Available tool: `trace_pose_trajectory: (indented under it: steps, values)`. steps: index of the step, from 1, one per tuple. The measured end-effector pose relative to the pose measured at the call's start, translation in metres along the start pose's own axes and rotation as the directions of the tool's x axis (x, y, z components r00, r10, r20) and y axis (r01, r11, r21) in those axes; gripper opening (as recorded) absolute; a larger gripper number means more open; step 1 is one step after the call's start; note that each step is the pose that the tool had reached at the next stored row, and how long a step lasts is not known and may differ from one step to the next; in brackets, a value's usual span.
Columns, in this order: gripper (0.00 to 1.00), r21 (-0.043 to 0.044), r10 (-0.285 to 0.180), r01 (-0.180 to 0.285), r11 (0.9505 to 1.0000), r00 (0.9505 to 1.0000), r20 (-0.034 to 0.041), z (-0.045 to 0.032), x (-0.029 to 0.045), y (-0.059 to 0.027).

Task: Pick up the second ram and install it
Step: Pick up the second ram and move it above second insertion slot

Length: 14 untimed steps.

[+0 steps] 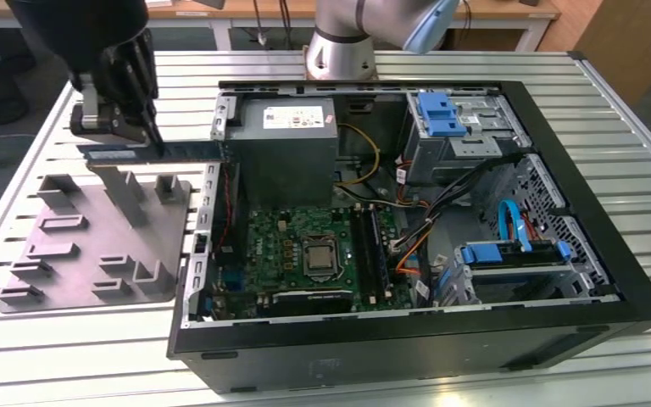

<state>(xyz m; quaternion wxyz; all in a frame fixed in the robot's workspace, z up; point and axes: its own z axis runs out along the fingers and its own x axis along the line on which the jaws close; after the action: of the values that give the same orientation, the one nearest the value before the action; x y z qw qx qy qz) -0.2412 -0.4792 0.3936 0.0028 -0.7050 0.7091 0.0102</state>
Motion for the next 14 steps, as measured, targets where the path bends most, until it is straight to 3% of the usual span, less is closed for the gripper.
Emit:
trace_pose_trajectory:
  steps: [14]
  values:
    - [0.14,-0.0015,0.0,0.0,1.0,1.0,0.0,0.005,-0.001,-0.034]
